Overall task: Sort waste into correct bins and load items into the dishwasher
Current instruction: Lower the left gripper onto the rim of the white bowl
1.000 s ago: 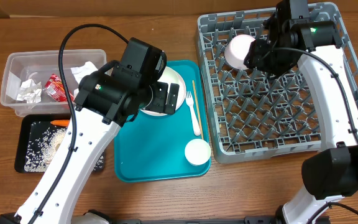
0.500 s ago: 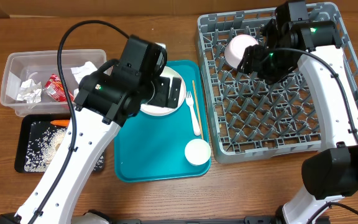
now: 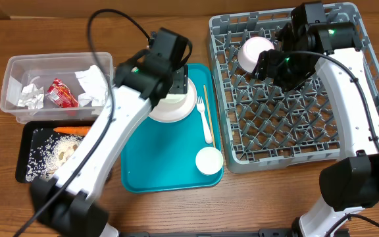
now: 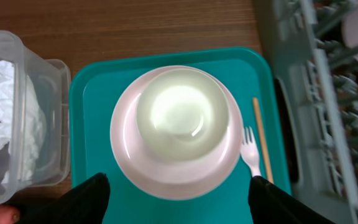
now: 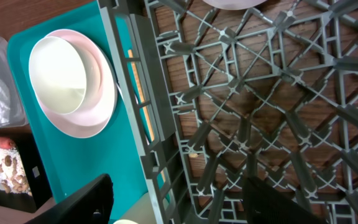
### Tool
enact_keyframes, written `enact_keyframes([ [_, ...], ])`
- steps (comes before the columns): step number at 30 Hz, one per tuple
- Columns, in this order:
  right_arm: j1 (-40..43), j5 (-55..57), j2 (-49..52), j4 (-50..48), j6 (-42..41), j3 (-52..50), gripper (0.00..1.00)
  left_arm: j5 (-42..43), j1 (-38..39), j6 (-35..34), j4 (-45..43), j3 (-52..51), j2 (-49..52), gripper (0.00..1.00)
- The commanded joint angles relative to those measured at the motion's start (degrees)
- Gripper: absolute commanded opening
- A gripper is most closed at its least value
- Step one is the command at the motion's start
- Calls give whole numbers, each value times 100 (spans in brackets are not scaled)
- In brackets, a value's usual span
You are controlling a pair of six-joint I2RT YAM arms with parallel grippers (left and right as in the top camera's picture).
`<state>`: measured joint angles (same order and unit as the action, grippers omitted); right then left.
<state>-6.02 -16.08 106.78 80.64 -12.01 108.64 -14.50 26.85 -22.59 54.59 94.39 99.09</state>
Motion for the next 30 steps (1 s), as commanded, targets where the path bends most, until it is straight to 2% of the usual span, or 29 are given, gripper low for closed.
enact_keyframes([
  [1, -2, 188, 4, 61, 0, 11, 69, -479, -227, -549, -236, 96, 538, 73],
  [3, -2, 326, 4, 120, 0, 11, 69, -262, -437, -640, -345, 96, 763, 71],
  [6, -2, 341, 4, 116, 0, 9, 69, 551, -822, -595, -474, 96, 1082, 70],
  [8, -2, 339, 4, 111, 0, 9, 69, 1290, -1130, -350, -612, 96, 1373, 74],
  [12, -2, 341, 4, 107, 0, 9, 69, 2015, -1447, -57, -750, 96, 1762, 74],
  [17, -2, 358, 4, 101, 0, 9, 69, 2162, -1580, 39, -730, 96, 2068, 73],
  [22, -2, 361, 4, 70, 0, 7, 69, 2164, -1486, 81, -673, 96, 2201, 61],
  [30, -2, 361, 4, 90, 0, 7, 69, 2094, -1379, 76, -584, 68, 2208, 56],
])
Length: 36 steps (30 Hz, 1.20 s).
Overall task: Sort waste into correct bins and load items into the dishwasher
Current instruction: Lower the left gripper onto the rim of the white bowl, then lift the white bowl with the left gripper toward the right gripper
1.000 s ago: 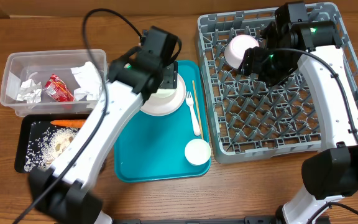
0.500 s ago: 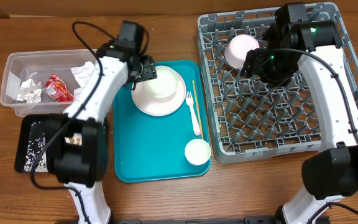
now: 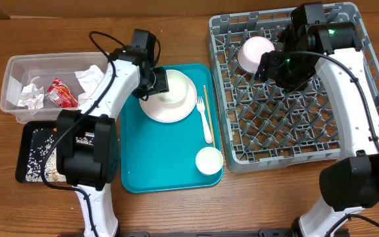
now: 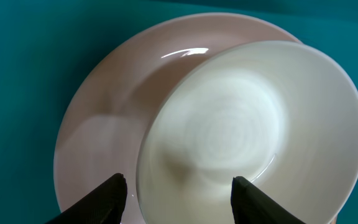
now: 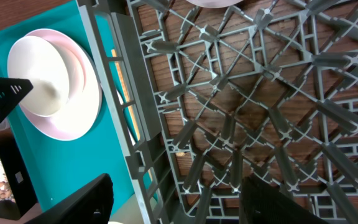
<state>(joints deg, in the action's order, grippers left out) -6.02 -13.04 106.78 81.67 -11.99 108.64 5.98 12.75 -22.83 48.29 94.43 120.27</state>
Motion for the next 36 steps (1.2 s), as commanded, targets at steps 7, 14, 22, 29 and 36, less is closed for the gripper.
enact_keyframes([
  [7, -2, 57, 4, -9, -2, 7, 69, -192, 2, 103, -140, -79, 133, 31],
  [14, -2, 61, 4, -9, 0, 7, 69, -192, -9, 127, -184, -57, 133, 10],
  [22, 0, 55, 4, -9, -4, 7, 93, -210, -9, 551, 409, 516, -229, 4],
  [29, 0, 46, 4, -37, -7, 9, 95, -186, 7, 391, 603, 673, -1023, 4],
  [36, -2, -599, 4, -33, -4, 7, 83, 98, 350, 337, 935, 673, -1331, 4],
])
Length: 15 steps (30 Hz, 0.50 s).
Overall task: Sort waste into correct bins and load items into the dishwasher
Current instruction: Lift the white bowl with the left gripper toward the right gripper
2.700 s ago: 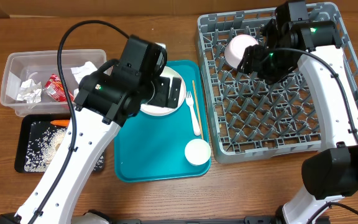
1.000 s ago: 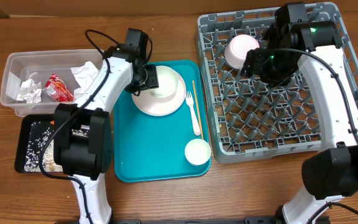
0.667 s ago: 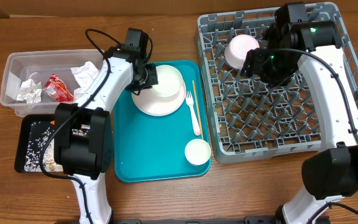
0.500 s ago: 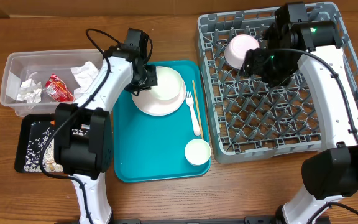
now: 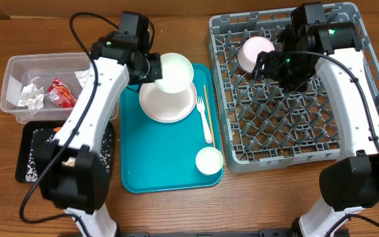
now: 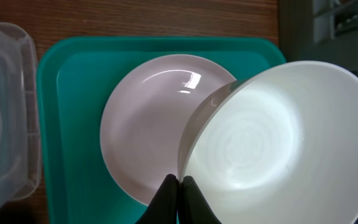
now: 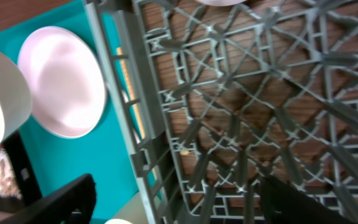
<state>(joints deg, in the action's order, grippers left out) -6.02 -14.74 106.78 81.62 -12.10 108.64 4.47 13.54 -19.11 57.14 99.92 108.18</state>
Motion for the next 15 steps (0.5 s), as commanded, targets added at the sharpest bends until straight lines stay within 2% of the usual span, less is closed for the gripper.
enact_keyframes([
  [1, -15, -501, 4, -28, 9, 7, 82, 297, 354, -35, 44, 125, -120, 4],
  [15, -256, -498, 4, -24, 9, 4, 82, 262, 1405, -37, -236, 125, -116, 4],
])
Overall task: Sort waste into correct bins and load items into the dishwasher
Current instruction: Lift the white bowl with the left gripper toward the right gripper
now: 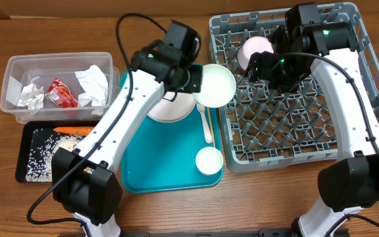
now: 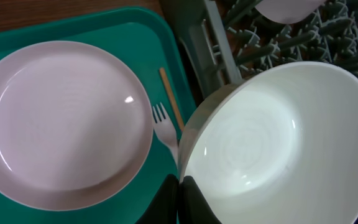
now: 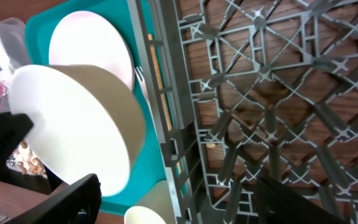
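Observation:
My left gripper (image 2: 180,186) is shut on the rim of a white bowl (image 1: 214,86), which hangs tilted over the teal tray's right edge, beside the grey dish rack (image 1: 295,125). On the tray (image 1: 163,168) lie a pale pink plate (image 2: 67,121), a white fork (image 1: 207,125), a wooden chopstick (image 2: 170,104) and a small white cup (image 1: 209,160). A pink bowl (image 1: 255,51) sits in the rack's far left part. My right gripper (image 3: 191,199) stands open over the rack, nothing between its fingers.
A clear bin (image 1: 15,69) at the left holds crumpled paper and a red wrapper (image 1: 61,93). In front of it a black tray (image 1: 28,135) carries rice and a carrot (image 1: 74,130). The rack's upright pegs fill its floor.
The left gripper has carried the white bowl from above the plate at the tray's far end rightward to the rack's left edge. The right arm has barely shifted.
First the left gripper hung open above the bowl, which sat on the plate. Then it was low at the bowl, still open. Later it was shut on the rim with the bowl off the plate; now the bowl is beside the rack.

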### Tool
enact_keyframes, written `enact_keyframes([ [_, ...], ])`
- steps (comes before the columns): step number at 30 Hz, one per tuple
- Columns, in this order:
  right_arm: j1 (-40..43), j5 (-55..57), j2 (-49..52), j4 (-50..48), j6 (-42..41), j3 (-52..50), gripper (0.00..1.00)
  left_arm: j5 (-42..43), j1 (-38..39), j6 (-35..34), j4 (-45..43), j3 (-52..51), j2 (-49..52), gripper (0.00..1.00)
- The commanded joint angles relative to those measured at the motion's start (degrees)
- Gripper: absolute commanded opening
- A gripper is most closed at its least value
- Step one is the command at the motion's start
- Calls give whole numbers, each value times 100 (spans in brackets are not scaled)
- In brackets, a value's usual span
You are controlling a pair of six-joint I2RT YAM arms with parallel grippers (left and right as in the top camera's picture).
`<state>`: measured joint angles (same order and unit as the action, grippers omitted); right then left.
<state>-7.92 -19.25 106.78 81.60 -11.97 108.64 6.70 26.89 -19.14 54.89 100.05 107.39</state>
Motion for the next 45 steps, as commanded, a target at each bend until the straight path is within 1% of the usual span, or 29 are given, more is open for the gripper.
enact_keyframes([
  [1, -72, -37, 4, -26, -7, -7, 81, 39, 81, -35, -13, 111, -37, 4],
  [7, -116, -70, 4, -282, -7, -356, 80, 186, 79, -17, -44, 111, -39, 4],
  [9, -125, -367, 4, -452, 35, -496, 78, 378, 79, 20, -107, 111, -39, 4],
  [13, -125, -1137, 4, -560, 629, -555, 74, 846, 76, 280, -177, 144, -39, 4],
  [17, -125, -1152, 4, -540, 649, -557, 74, 890, 76, 310, -162, 181, -50, 4],
  [20, -125, -1178, 4, -525, 778, -557, 74, 1161, 76, 492, -175, 197, -87, 4],
  [23, -125, -1176, 4, -516, 798, -575, 73, 1331, 74, 503, -201, 214, -140, 4],
  [25, -125, -1176, 4, -509, 841, -584, 68, 1333, 61, 503, -205, 216, -168, 4],
  [26, -125, -1176, 4, -501, 905, -586, 61, 1333, 42, 503, -205, 216, -186, 4],
  [28, -125, -1174, 4, -487, 925, -586, 52, 1384, 11, 505, -208, 216, -225, 4],
  [29, -125, -1174, 4, -481, 925, -586, 51, 1423, -2, 505, -214, 216, -249, 4],
  [32, -125, -1172, 4, -483, 925, -586, 52, 1685, -83, 505, -304, 219, -319, 4],
  [34, -125, -1150, 4, -481, 922, -586, 58, 1832, -131, 503, -376, 219, -339, 4],
  [36, -125, -1119, 4, -481, 925, -592, 61, 1915, -177, 498, -422, 219, -363, 4],
  [40, -125, -1086, 4, -481, 922, -629, 62, 2006, -243, 501, -435, 219, -402, 4],
  [41, -125, -1086, 4, -481, 922, -632, 60, 2024, -251, 501, -435, 219, -404, 4],
  [45, -125, -1086, 4, -490, 922, -632, 43, 2033, -256, 503, -415, 219, -402, 4],
])
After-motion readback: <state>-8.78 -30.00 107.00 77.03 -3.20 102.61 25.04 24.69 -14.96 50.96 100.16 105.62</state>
